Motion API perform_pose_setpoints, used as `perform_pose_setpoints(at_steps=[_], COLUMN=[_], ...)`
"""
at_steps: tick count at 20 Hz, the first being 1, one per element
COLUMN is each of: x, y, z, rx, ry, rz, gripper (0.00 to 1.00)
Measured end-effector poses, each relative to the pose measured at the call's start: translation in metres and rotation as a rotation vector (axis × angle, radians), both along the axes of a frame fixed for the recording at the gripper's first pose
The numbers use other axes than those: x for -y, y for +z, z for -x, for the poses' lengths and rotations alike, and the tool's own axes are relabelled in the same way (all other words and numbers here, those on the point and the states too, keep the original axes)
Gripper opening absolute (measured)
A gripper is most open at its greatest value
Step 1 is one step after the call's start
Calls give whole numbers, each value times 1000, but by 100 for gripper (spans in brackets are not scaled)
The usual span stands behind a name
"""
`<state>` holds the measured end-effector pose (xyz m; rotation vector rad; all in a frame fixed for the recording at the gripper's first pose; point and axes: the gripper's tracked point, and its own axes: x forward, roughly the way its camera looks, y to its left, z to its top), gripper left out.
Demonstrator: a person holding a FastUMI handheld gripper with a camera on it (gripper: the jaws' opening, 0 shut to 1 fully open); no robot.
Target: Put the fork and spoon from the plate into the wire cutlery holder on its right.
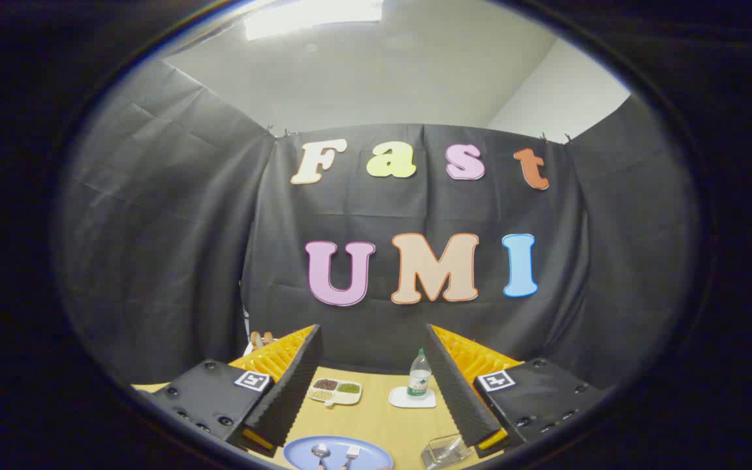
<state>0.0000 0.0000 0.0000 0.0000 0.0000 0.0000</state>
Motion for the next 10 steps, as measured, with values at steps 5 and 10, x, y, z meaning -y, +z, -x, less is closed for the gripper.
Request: perform_pose_setpoints(at_steps=[5, 10], x=[2, 4], y=[-2, -10], z=[-11, -15], rx=[-9, -20], ry=[-4, -6], rz=[33, 63], gripper=[99, 99])
